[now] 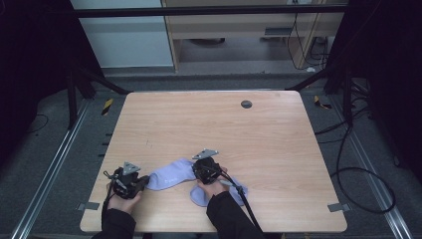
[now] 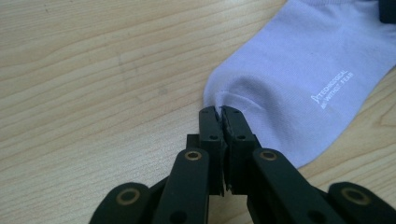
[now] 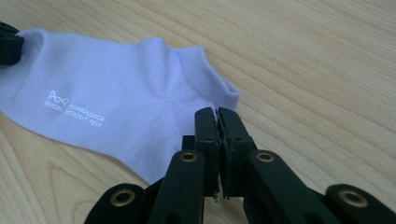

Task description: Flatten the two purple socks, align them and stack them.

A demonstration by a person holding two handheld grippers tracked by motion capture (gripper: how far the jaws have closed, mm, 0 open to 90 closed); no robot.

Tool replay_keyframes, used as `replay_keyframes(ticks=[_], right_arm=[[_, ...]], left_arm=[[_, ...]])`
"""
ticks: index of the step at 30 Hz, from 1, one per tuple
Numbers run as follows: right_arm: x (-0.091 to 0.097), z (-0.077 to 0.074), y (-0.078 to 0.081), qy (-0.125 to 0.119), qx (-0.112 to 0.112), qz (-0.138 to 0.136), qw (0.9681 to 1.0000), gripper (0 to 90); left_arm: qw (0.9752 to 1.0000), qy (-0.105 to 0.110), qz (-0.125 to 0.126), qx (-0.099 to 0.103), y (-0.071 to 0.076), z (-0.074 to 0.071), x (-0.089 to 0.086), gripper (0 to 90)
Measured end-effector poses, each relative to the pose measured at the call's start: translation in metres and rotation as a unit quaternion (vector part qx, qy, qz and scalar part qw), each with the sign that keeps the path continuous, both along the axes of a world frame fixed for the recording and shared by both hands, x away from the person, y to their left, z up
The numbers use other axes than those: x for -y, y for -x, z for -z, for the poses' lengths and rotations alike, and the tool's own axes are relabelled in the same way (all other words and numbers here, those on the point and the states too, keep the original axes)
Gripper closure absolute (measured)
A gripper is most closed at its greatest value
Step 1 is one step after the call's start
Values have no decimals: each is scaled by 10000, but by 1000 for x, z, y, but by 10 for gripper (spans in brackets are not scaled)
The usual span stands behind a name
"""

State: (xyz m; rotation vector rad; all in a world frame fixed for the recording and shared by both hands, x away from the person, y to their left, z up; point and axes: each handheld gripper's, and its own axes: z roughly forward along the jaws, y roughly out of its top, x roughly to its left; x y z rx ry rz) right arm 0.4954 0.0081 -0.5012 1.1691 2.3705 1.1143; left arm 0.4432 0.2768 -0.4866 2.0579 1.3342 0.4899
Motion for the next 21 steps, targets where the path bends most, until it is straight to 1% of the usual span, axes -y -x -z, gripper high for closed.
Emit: replay_keyframes(ticks=[2, 3, 6, 9, 12, 14, 21], right_arm=[[2, -2, 1, -55, 3, -3, 10000, 884], [3, -5, 2, -141, 7, -4, 9999, 884], [7, -13, 5, -270, 92, -53, 9996, 884], [11, -22, 10, -346, 161, -101, 9992, 884], [18, -29, 14, -386, 227, -131, 9989, 884], [22, -32, 17, -415, 243, -138, 9987, 884], [50, -47, 30, -487, 388, -141, 9980, 885]], left_arm=[[10000, 71, -9, 61, 1, -3, -1, 872], [9999, 116, -4, 91, 2, -5, -1, 872], [9995, 258, 22, 185, 4, -11, -1, 873], [9990, 352, 96, 270, 7, -17, 2, 873], [9982, 456, 156, 362, 10, -23, 8, 873], [9978, 481, 213, 399, 11, -27, 14, 873], [9963, 577, 382, 510, 15, -38, 32, 873]])
